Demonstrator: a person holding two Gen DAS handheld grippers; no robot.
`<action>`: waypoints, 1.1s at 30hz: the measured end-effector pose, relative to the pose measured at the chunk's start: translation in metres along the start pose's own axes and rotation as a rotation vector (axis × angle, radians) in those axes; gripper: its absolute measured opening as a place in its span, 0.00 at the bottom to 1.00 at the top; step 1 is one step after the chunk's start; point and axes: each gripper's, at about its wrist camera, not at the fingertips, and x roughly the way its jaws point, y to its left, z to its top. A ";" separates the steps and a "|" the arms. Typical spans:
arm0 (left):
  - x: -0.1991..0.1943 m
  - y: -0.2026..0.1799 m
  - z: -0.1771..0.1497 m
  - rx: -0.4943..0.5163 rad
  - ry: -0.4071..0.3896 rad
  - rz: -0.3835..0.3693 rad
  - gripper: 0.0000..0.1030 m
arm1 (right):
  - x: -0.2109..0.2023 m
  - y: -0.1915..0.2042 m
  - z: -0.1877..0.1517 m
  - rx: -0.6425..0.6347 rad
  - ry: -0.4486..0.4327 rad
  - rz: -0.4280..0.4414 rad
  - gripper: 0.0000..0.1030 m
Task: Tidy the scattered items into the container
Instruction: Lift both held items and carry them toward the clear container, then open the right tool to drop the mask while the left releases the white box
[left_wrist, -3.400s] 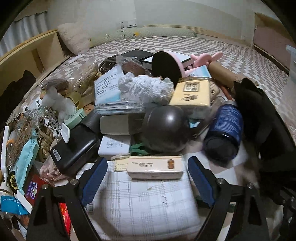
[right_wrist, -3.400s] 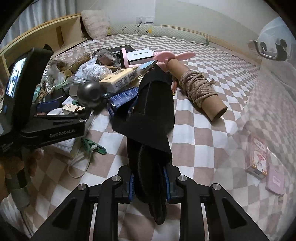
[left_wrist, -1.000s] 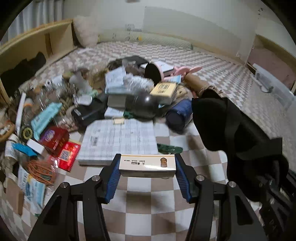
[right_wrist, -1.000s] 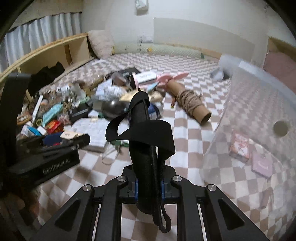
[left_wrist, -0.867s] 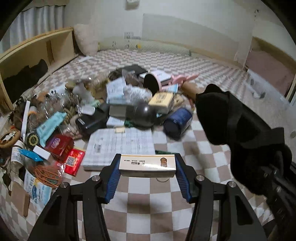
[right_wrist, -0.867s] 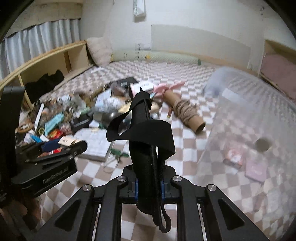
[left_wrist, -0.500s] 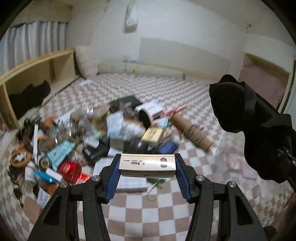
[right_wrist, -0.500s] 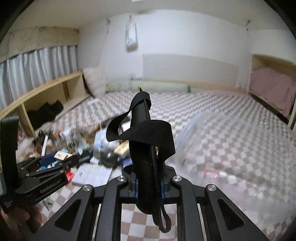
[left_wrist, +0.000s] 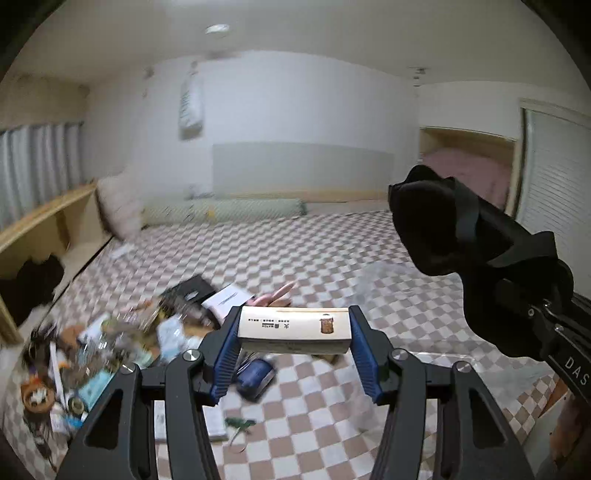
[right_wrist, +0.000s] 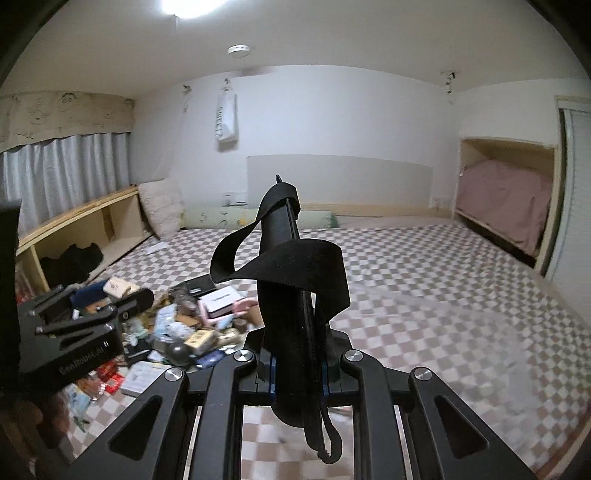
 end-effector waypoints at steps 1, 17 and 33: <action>0.000 -0.008 0.005 0.009 -0.003 -0.018 0.54 | -0.003 -0.008 0.001 -0.007 -0.002 -0.017 0.16; 0.064 -0.111 0.035 0.133 0.174 -0.192 0.54 | 0.027 -0.099 -0.005 -0.040 0.196 -0.103 0.16; 0.133 -0.150 0.002 0.182 0.407 -0.187 0.54 | 0.103 -0.136 -0.064 -0.001 0.568 -0.067 0.16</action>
